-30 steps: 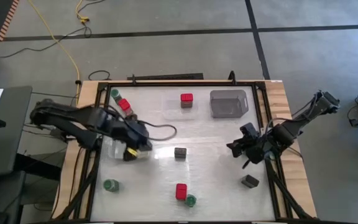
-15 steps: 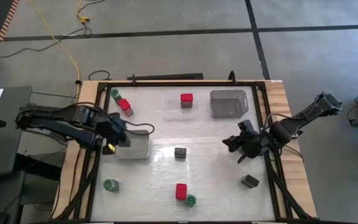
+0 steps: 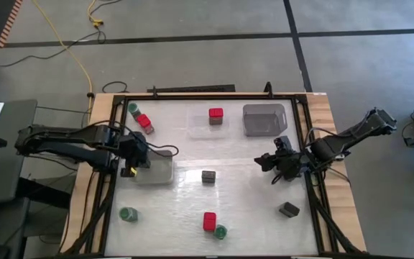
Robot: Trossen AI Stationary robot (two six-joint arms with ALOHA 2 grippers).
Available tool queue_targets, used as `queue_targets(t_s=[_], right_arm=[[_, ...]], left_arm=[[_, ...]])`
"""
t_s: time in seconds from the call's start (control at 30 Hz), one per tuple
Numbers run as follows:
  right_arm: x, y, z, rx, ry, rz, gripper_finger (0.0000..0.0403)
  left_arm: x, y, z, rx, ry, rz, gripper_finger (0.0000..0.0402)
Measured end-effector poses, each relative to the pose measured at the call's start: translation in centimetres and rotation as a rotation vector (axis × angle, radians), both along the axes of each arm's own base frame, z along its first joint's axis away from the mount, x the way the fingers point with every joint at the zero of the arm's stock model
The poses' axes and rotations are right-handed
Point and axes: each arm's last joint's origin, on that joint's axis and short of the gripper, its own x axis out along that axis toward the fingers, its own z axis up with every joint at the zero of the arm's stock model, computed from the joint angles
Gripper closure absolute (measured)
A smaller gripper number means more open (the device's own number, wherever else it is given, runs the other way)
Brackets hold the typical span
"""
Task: Sort spices by type
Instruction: Put the black seasoning can into the gray bin
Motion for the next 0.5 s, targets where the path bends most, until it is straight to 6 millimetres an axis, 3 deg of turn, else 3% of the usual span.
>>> queue_targets(t_s=[0.5], right_arm=[[0.2,0.1,0.1,0.01,-0.022,0.0,0.0123]], left_arm=[[0.2,1.2,0.0,-0.059,-0.011,0.141,0.0272]])
